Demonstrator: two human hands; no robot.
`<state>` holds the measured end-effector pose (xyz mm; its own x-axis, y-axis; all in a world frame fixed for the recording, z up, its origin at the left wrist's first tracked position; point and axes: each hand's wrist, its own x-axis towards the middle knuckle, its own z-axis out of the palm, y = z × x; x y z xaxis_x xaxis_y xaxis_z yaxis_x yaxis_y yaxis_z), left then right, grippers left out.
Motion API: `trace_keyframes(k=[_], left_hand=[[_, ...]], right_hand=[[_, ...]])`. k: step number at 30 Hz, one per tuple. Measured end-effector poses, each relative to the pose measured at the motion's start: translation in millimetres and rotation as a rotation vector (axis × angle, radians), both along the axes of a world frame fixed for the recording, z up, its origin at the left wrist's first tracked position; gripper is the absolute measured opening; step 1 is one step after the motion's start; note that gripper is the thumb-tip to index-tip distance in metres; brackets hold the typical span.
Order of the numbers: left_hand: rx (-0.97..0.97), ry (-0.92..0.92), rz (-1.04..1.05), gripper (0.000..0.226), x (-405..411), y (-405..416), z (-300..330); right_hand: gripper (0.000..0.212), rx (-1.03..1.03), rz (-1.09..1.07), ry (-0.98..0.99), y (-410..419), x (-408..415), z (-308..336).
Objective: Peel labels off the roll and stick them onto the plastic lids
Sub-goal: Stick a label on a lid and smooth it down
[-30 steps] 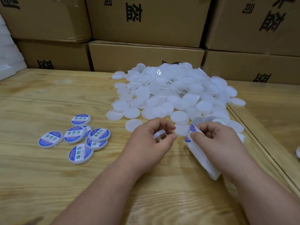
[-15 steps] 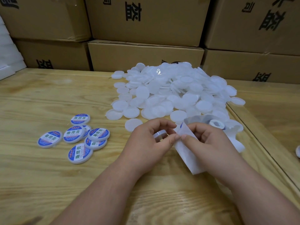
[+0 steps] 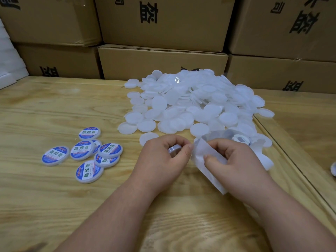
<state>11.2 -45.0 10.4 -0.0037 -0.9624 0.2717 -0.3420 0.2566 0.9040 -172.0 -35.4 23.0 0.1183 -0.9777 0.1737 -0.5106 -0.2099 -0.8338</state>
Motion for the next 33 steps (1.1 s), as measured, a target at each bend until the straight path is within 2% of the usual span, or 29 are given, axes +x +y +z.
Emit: trace_keyframes(k=[11, 15, 17, 22, 29, 33], left_hand=[[0.106, 0.337, 0.208, 0.009, 5.9, -9.2, 2.0], [0.13, 0.372, 0.209, 0.009, 7.7, -9.6, 3.3], [0.137, 0.368, 0.19, 0.011, 7.0, -8.7, 3.6], [0.116, 0.332, 0.091, 0.019, 2.2, -3.0, 5.9], [0.128, 0.273, 0.003, 0.017, -0.9, 1.0, 4.6], [0.132, 0.27, -0.027, 0.014, -0.9, 0.9, 4.9]], right_hand=[[0.015, -0.038, -0.196, -0.005, -4.9, -13.8, 4.4], [0.014, -0.116, -0.31, -0.054, -6.5, -10.7, 3.3], [0.021, -0.224, -0.336, 0.01, -6.5, -7.8, 1.1], [0.016, -0.484, -0.235, 0.049, -3.2, -3.2, 0.1], [0.032, -0.46, -0.065, 0.062, -0.2, -0.8, 2.6], [0.029, -0.454, -0.053, 0.08, -0.3, 0.2, 2.6]])
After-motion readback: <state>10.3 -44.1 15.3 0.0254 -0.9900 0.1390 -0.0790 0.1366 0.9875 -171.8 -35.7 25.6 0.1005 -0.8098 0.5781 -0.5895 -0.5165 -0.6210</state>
